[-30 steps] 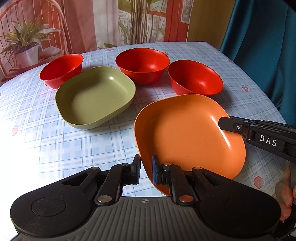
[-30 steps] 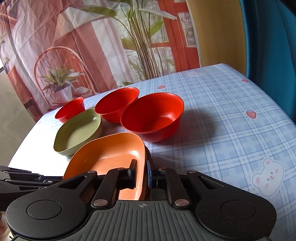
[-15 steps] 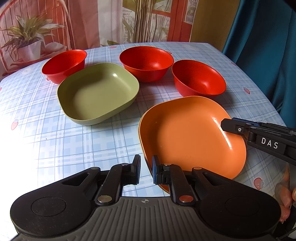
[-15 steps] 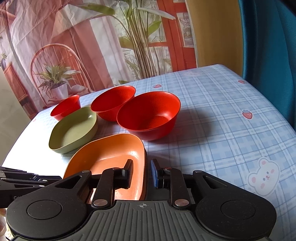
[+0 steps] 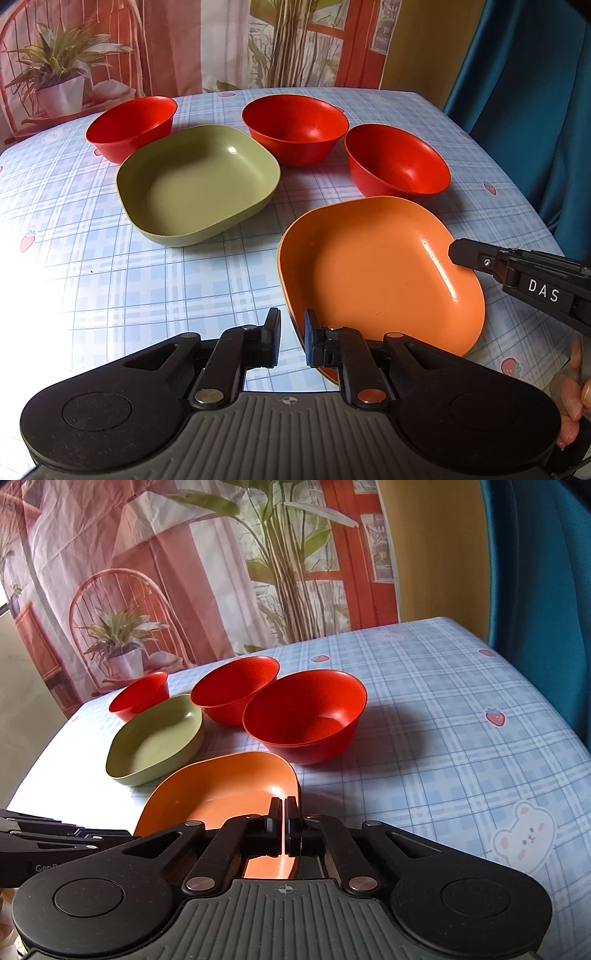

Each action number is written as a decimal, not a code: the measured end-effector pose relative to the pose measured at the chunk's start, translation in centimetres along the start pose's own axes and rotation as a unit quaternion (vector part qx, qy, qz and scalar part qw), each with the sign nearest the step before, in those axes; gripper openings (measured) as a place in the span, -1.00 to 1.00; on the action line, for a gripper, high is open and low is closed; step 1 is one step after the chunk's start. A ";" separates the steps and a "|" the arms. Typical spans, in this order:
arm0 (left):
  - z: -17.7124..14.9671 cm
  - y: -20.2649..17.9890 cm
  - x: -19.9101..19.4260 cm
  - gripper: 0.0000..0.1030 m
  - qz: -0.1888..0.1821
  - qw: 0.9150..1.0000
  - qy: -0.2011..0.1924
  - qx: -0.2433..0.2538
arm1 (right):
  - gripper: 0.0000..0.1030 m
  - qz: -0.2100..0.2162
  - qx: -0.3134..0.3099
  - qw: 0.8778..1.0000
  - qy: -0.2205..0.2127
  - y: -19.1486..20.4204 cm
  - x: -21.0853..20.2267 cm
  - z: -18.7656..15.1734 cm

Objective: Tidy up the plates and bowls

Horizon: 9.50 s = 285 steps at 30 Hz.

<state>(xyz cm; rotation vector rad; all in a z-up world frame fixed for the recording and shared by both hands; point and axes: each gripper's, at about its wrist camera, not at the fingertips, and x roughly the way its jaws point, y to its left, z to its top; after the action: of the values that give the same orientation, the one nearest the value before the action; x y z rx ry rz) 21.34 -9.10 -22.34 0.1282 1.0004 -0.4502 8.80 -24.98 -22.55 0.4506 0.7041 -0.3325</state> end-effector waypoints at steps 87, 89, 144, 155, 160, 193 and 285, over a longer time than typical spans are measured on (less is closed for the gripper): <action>4.2 11.3 -1.3 -0.74 0.039 0.988 -0.098 -0.111 | -0.88 0.055 -0.066 0.995 0.052 10.7 8.2 7.9; 4.2 10.7 -2.0 -0.74 0.039 0.988 -0.107 -0.107 | -0.88 0.056 -0.064 0.995 0.044 10.4 7.0 7.8; 0.9 -2.4 0.2 -0.73 0.053 0.997 -0.054 0.033 | -0.82 0.016 0.032 0.999 0.019 -1.2 -1.3 -1.1; 0.8 -2.5 0.1 -0.65 0.053 0.996 -0.066 0.030 | -0.80 0.006 0.013 1.000 0.013 -0.9 -1.1 -1.1; 0.8 -2.4 -0.6 -0.44 0.062 0.994 -0.084 0.020 | -0.76 -0.003 0.010 1.000 0.012 -0.8 -1.1 -1.2; -1.6 -2.3 -1.7 -0.75 0.028 0.994 -0.109 -0.004 | -0.62 -0.006 -0.030 0.999 -0.022 0.7 -1.6 -1.7; 13.0 14.4 1.0 -0.75 0.050 0.980 -0.175 -0.075 | -0.84 0.109 -0.083 0.990 0.030 15.0 16.5 16.3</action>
<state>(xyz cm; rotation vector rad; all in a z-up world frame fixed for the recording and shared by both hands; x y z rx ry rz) 38.05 -0.46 -17.61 -0.0369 0.6757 -0.2903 36.10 -22.68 -18.59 0.3751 0.7280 -0.0543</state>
